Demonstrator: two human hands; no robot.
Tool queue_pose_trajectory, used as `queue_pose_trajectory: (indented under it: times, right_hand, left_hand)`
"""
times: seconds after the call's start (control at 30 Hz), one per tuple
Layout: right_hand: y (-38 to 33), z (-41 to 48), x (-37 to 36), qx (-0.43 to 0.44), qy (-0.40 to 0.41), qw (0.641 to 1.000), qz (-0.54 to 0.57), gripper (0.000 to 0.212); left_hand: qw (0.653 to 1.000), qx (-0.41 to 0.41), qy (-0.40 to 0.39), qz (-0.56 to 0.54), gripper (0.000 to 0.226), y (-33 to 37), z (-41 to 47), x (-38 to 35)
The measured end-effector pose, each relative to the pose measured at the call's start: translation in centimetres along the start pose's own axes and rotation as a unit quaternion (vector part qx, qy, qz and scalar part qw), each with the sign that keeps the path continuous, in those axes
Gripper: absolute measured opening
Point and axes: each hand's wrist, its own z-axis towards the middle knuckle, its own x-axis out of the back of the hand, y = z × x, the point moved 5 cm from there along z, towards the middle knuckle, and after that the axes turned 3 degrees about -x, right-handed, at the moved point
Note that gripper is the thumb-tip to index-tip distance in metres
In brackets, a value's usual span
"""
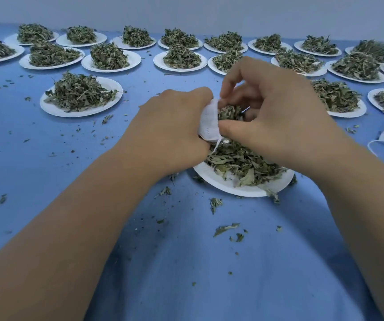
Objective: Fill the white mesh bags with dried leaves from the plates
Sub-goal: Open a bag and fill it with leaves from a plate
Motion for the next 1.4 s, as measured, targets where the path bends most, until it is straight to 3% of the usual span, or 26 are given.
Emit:
queue_pose_trajectory:
  times: [0.13,0.23,0.3,0.43,0.6,0.73,0.87,0.93,1.03,1.13,1.2,1.33,1.4]
  right_hand:
    - [0.1,0.1,-0.2,-0.020,-0.003,0.999,0.028,0.014]
    - [0.3,-0.3,-0.1,-0.043,-0.092,0.983,0.151,0.028]
    - [0.7,-0.5,0.1,-0.049,-0.096,0.980,0.170,0.032]
    - [0.8,0.3,0.3,-0.049,0.002,0.985,0.164,0.021]
    - [0.4,0.5,-0.4,-0.016,0.035,0.997,0.064,0.011]
    - [0.1,0.1,-0.4,-0.024,0.016,0.996,0.082,0.014]
    - [0.0,-0.5,-1.1,-0.037,-0.094,0.986,0.131,0.044]
    - [-0.5,-0.7,-1.5,-0.010,-0.129,0.986,0.104,0.048]
    - [-0.8,-0.8,-1.1,0.018,-0.082,0.994,0.075,0.048]
    - [-0.5,-0.8,0.3,0.030,0.001,0.997,0.070,0.040]
    - [-0.3,-1.0,0.2,0.025,-0.012,0.996,0.086,0.041]
    - [-1.0,-1.1,-1.3,0.030,-0.089,0.992,0.082,0.046]
    - [-1.0,-0.9,-1.6,0.024,-0.112,0.990,0.081,0.043]
  left_hand:
    - [1.000,-0.002,0.008,-0.002,0.020,0.1,0.1,0.2]
    - [1.000,0.011,0.009,0.006,0.025,0.0,0.1,0.4]
    - [1.000,0.019,0.018,0.005,0.021,-0.1,0.0,0.7]
    - [1.000,-0.005,0.024,0.010,0.014,0.5,-0.1,0.7]
    - [1.000,-0.020,0.013,0.015,0.012,0.8,0.0,0.5]
    - [1.000,0.007,0.013,-0.009,0.010,0.3,0.1,0.5]
    - [0.998,-0.004,0.044,-0.051,0.024,0.0,0.5,0.9]
    - [0.997,0.005,0.044,-0.067,0.031,0.1,0.5,0.8]
    - [0.999,0.014,0.037,-0.036,0.042,0.0,0.4,0.7]
    - [0.997,0.034,0.048,-0.054,0.025,-0.9,0.5,1.2]
    - [0.997,0.040,0.045,-0.044,0.009,-1.1,0.5,1.2]
    - [0.998,0.015,0.046,-0.038,0.036,-0.3,0.5,0.7]
    - [0.997,0.017,0.055,-0.059,0.037,-0.4,0.4,0.7]
